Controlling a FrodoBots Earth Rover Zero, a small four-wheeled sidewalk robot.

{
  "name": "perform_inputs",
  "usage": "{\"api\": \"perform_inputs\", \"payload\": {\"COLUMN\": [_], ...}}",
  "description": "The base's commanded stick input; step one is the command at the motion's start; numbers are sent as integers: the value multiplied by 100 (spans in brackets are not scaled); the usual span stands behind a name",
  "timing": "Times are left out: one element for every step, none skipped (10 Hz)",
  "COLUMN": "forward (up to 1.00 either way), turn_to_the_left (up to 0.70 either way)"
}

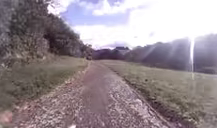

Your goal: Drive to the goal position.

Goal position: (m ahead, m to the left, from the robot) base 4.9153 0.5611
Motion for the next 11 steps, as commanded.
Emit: {"api": "perform_inputs", "payload": {"forward": [70, 70, 70, 70, 70, 70, 70, 70, 70, 70, 70], "turn_to_the_left": [2, 0, 0, 0, 0, 0, 0, 0, 0, 0, 0]}}
